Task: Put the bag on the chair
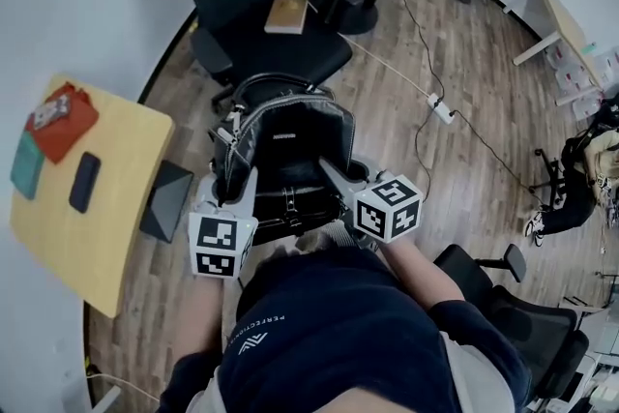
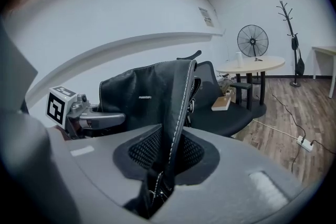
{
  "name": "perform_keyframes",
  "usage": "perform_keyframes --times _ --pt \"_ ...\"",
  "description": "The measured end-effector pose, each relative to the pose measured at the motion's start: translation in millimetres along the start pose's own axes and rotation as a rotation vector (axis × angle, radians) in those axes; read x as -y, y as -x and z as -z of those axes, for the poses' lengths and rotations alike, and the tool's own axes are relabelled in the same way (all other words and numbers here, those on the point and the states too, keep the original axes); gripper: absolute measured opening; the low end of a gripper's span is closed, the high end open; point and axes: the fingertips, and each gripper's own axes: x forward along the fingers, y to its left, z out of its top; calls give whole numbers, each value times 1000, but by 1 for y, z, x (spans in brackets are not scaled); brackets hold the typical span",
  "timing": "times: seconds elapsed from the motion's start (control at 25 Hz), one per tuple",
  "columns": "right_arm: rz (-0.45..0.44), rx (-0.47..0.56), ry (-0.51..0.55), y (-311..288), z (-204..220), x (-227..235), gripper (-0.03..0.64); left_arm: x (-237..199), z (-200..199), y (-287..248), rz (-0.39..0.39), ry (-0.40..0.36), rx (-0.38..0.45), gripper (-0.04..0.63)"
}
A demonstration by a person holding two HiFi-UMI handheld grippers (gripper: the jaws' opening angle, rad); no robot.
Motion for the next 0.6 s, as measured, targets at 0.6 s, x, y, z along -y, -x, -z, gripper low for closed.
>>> perform_keyframes --times 0.6 --pt "-84 -45 -3 -29 -31 76 72 -1 -25 -74 -58 61 -45 87"
